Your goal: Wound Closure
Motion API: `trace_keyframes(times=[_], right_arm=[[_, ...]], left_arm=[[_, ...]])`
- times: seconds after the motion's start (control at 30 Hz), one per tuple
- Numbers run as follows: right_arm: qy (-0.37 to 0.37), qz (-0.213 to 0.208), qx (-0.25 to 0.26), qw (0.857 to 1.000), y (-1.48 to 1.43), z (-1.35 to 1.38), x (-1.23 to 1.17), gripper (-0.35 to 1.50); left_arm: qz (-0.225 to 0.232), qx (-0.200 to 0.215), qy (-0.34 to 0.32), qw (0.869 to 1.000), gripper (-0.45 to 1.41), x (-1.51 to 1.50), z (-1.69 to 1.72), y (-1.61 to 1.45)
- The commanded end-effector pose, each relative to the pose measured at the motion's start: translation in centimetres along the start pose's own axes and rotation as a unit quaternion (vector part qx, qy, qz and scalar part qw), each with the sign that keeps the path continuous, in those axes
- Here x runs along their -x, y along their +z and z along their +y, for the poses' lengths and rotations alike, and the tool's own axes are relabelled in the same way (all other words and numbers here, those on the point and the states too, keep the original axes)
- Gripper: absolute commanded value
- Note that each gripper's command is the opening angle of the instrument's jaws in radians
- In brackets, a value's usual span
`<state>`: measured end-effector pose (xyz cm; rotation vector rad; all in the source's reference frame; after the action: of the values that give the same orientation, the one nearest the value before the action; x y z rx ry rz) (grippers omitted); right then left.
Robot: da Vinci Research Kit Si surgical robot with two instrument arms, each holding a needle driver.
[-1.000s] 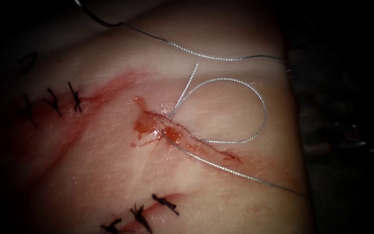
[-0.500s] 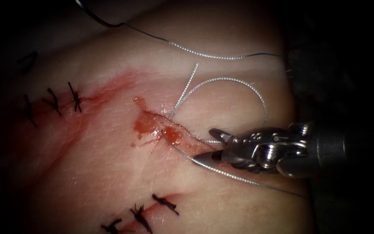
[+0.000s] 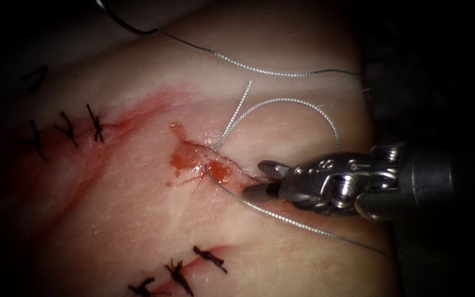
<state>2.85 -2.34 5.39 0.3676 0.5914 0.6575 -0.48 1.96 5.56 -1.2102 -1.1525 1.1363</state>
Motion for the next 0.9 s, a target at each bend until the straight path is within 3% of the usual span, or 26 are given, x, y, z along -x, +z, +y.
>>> trace_keyframes(times=[0.03, 0.13, 0.23, 0.3, 0.53, 0.7, 0.77, 0.8, 0.83, 0.9], right_arm=[[-0.006, 0.001, 0.000, 1.000, 0.14, -0.09, 0.03, 0.64], [-0.014, 0.001, 0.002, 1.000, 0.24, -0.12, 0.13, 0.84], [-0.007, 0.003, 0.003, 1.000, 0.30, -0.14, 0.18, 0.84], [-0.005, 0.003, 0.005, 1.000, 0.33, -0.14, 0.20, 0.71], [-0.004, 0.003, 0.004, 1.000, 0.31, -0.21, 0.15, 0.89], [-0.002, 0.002, 0.003, 1.000, 0.31, -0.29, 0.12, 0.89], [0.003, 0.002, 0.002, 1.000, 0.31, -0.31, 0.13, 0.69], [0.003, 0.002, 0.002, 1.000, 0.31, -0.31, 0.13, 0.69], [0.005, 0.001, 0.000, 1.000, 0.33, -0.31, 0.14, 0.37], [0.003, -0.001, -0.004, 1.000, 0.37, -0.28, 0.17, 0.10]], left_arm=[[0.000, 0.000, 0.000, 1.000, -0.45, -0.01, -0.05, 0.05], [0.000, 0.000, 0.000, 1.000, -0.45, 0.00, -0.05, 0.05], [0.000, 0.000, 0.000, 1.000, -0.45, 0.00, -0.05, 0.05], [0.000, 0.000, 0.000, 1.000, -0.45, 0.00, -0.05, 0.05], [0.000, 0.000, 0.000, 1.000, -0.45, -0.01, -0.05, 0.05], [0.000, 0.000, 0.000, 1.000, -0.45, -0.01, -0.05, 0.05], [0.000, 0.000, 0.000, 1.000, -0.45, 0.00, -0.05, 0.05], [0.000, 0.000, 0.000, 1.000, -0.45, 0.00, -0.05, 0.05], [0.000, 0.000, 0.000, 1.000, -0.45, 0.00, -0.05, 0.05], [0.000, 0.000, 0.000, 1.000, -0.45, 0.00, -0.05, 0.05]])
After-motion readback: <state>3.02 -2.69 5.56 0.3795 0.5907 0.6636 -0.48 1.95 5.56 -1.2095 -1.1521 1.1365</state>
